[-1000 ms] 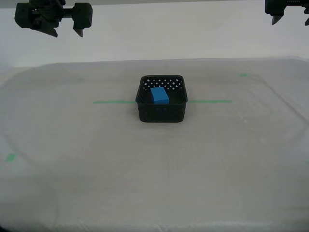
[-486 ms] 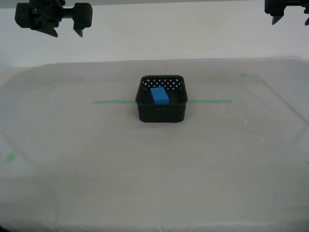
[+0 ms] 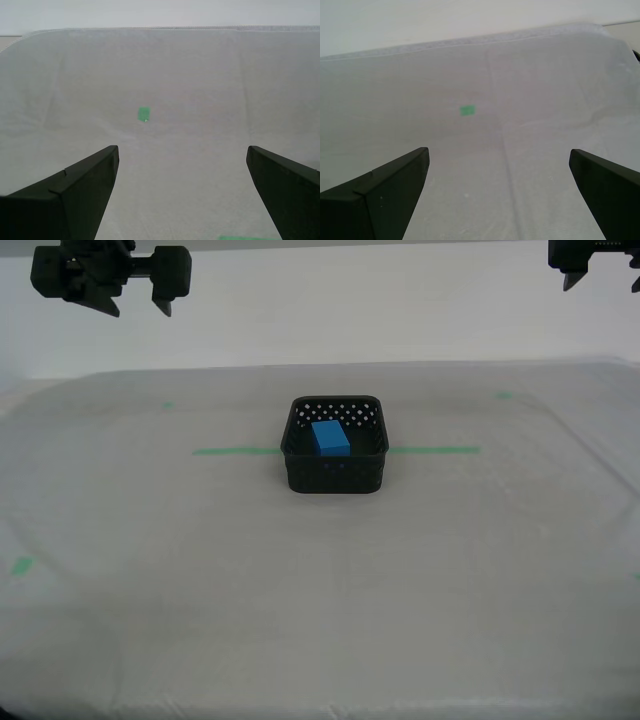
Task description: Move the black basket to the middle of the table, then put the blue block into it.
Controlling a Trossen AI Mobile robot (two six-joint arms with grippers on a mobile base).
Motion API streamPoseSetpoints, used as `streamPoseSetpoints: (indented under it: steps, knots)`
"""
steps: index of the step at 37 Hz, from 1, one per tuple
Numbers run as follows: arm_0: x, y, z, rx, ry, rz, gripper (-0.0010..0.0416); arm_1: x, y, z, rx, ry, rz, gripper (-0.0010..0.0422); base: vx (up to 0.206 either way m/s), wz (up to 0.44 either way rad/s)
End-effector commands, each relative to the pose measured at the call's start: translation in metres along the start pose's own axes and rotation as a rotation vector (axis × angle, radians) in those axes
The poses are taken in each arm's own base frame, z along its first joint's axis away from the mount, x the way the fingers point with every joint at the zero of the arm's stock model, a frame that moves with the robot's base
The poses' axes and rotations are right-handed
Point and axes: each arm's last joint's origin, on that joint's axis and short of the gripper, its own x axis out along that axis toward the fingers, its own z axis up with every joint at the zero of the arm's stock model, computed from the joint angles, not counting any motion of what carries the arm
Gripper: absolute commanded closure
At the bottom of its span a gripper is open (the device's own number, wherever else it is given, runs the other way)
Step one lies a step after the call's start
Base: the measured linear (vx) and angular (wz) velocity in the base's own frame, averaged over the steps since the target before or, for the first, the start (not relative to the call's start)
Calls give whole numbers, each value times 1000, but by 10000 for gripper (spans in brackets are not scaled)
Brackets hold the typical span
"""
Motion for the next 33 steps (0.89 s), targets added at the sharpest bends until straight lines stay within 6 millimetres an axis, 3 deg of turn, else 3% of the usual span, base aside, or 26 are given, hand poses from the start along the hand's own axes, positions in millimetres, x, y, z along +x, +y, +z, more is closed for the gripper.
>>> streamPoseSetpoints:
  steps: [1,33]
  knots:
    - [0,0,1,0,-3,3,12,0,0,1,-2,-3,2,62,0,0]
    - [0,0,1,0,-3,3,13,0,0,1,-2,-3,2,62,0,0]
